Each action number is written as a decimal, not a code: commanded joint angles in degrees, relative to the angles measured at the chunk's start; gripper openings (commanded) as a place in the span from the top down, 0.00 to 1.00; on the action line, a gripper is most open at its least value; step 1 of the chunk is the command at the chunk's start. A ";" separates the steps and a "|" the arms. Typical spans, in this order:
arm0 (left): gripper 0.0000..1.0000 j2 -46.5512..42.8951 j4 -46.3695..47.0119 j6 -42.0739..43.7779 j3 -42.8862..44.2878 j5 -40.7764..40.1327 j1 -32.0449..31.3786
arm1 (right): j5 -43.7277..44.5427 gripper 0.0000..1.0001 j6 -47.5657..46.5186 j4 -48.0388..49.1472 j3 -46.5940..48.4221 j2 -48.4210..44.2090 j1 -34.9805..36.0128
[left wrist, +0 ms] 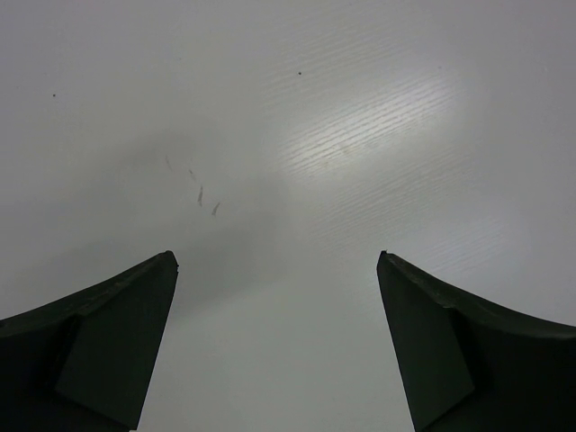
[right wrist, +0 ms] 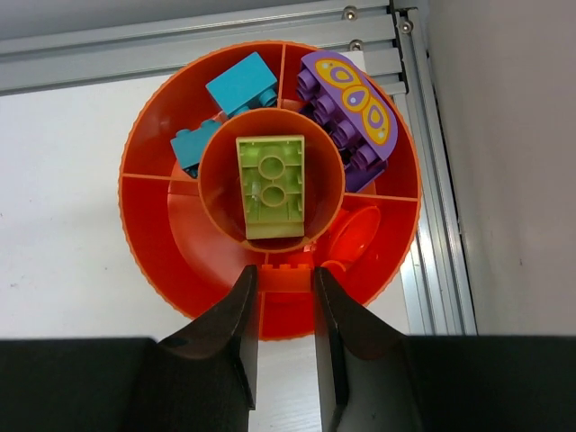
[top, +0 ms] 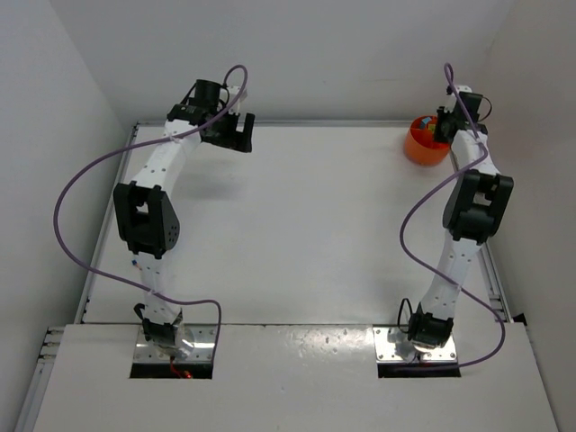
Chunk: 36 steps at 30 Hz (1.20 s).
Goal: Sort the legos into containers by color
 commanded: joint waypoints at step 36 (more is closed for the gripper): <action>0.15 -20.39 -3.12 7.63 -25.21 -13.23 7.15 | -28.20 0.60 -13.40 6.10 -26.23 -20.20 7.08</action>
